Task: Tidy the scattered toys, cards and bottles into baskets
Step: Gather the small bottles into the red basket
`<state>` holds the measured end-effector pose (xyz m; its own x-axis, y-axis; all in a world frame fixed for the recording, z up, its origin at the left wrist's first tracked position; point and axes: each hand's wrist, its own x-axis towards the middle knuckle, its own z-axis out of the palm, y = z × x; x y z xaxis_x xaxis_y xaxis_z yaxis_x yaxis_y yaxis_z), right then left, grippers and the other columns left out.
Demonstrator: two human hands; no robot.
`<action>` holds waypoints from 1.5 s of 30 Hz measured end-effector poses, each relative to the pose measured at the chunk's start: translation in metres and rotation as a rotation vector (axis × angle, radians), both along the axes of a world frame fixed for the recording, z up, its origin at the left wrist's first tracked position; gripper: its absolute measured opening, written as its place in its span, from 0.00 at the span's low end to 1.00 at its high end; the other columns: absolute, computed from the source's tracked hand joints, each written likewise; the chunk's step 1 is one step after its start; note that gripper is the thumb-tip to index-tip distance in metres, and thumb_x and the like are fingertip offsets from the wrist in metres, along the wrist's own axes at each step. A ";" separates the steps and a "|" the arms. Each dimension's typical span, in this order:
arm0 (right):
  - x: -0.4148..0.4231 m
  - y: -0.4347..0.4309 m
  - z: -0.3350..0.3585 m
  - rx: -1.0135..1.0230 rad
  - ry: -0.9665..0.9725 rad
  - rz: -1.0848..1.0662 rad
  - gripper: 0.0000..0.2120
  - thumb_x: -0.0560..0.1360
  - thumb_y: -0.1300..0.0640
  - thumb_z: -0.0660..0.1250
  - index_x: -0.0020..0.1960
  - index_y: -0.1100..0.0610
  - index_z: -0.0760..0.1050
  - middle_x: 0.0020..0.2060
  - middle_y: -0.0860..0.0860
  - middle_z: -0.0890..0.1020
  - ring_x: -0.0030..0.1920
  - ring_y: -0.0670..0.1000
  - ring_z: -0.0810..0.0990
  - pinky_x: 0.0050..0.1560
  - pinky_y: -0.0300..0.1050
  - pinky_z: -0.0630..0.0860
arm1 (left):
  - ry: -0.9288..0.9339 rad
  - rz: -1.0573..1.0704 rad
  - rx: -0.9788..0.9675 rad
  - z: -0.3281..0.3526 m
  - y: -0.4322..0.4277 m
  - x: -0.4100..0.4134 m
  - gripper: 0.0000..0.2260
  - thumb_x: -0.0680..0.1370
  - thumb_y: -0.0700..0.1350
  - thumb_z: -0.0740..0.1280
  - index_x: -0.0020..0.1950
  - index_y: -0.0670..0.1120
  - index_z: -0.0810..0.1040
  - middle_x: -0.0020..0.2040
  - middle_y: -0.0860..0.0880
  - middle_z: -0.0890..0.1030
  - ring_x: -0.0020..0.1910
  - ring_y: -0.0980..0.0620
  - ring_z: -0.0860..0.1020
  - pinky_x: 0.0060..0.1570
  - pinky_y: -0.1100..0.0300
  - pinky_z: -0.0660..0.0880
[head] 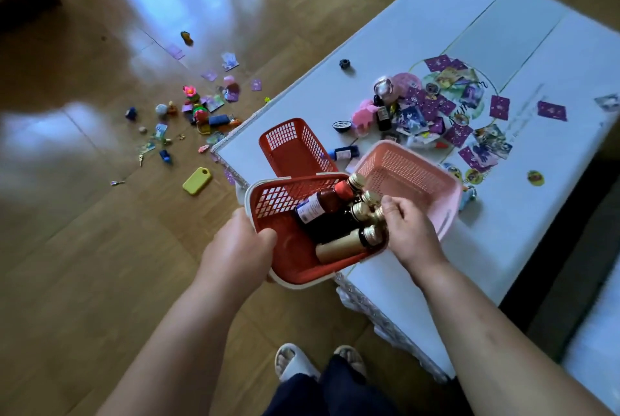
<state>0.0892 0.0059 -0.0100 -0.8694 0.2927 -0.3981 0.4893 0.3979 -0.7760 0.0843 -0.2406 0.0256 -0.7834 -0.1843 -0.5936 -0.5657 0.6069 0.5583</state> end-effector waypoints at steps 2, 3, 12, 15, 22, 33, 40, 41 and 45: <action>-0.004 0.004 -0.005 -0.002 -0.007 -0.033 0.10 0.81 0.45 0.57 0.53 0.49 0.72 0.46 0.47 0.78 0.51 0.50 0.76 0.50 0.44 0.71 | -0.011 -0.027 0.003 0.001 0.004 -0.012 0.20 0.60 0.57 0.58 0.50 0.55 0.73 0.46 0.49 0.83 0.45 0.43 0.83 0.45 0.44 0.81; -0.007 0.005 -0.007 -0.011 -0.010 -0.048 0.10 0.81 0.45 0.57 0.53 0.49 0.72 0.45 0.47 0.78 0.51 0.51 0.77 0.51 0.45 0.72 | -0.010 -0.039 0.001 0.000 0.006 -0.019 0.19 0.61 0.56 0.59 0.50 0.55 0.73 0.46 0.49 0.83 0.45 0.43 0.83 0.46 0.44 0.81; -0.071 0.054 -0.016 0.006 -0.027 -0.274 0.14 0.81 0.47 0.57 0.55 0.56 0.75 0.43 0.49 0.78 0.47 0.50 0.75 0.46 0.40 0.66 | -0.067 -0.139 0.001 0.011 0.059 -0.114 0.14 0.64 0.53 0.60 0.47 0.52 0.72 0.46 0.46 0.83 0.43 0.43 0.83 0.45 0.43 0.81; -0.108 0.077 -0.031 0.053 -0.050 -0.320 0.15 0.81 0.47 0.58 0.54 0.58 0.75 0.42 0.49 0.79 0.46 0.52 0.77 0.45 0.43 0.71 | -0.060 -0.159 -0.053 0.018 0.073 -0.146 0.13 0.64 0.53 0.60 0.47 0.51 0.71 0.46 0.45 0.82 0.44 0.41 0.82 0.47 0.42 0.80; -0.202 0.144 -0.081 0.142 -0.201 -0.387 0.13 0.77 0.50 0.64 0.60 0.53 0.73 0.50 0.50 0.79 0.46 0.53 0.78 0.40 0.43 0.73 | -0.025 -0.223 -0.169 0.013 0.117 -0.222 0.05 0.76 0.47 0.61 0.50 0.49 0.71 0.47 0.45 0.80 0.46 0.42 0.79 0.49 0.44 0.78; -0.259 0.200 -0.195 0.423 -0.537 -0.191 0.24 0.80 0.57 0.59 0.74 0.57 0.60 0.74 0.55 0.61 0.66 0.63 0.69 0.65 0.55 0.69 | 0.011 -0.228 -0.147 -0.043 0.137 -0.299 0.03 0.75 0.41 0.64 0.47 0.48 0.75 0.38 0.45 0.83 0.36 0.43 0.82 0.42 0.42 0.80; -0.257 0.195 -0.213 0.611 -0.735 -0.045 0.18 0.78 0.56 0.63 0.66 0.59 0.67 0.66 0.58 0.69 0.63 0.60 0.67 0.58 0.53 0.69 | -0.049 -0.201 -0.108 -0.066 0.136 -0.326 0.05 0.75 0.39 0.64 0.47 0.49 0.75 0.37 0.45 0.84 0.32 0.45 0.84 0.39 0.41 0.81; -0.255 0.193 -0.213 0.613 -0.759 -0.041 0.18 0.78 0.56 0.64 0.66 0.59 0.68 0.64 0.59 0.71 0.62 0.60 0.69 0.57 0.53 0.70 | -0.048 -0.202 -0.111 -0.066 0.137 -0.327 0.05 0.75 0.39 0.64 0.47 0.49 0.75 0.37 0.45 0.84 0.32 0.45 0.84 0.39 0.41 0.81; -0.259 0.192 -0.192 0.494 -0.687 -0.172 0.13 0.77 0.54 0.66 0.58 0.58 0.71 0.50 0.57 0.79 0.47 0.59 0.78 0.41 0.46 0.71 | -0.053 -0.208 -0.125 -0.064 0.139 -0.341 0.03 0.74 0.39 0.64 0.45 0.48 0.74 0.35 0.44 0.83 0.32 0.43 0.83 0.39 0.40 0.80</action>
<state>-0.1696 0.1983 -0.2017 -0.4104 0.6765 -0.6115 0.8711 0.4892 -0.0436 -0.2562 -0.1020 -0.0380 -0.7806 -0.0968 -0.6176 -0.4478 0.7759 0.4444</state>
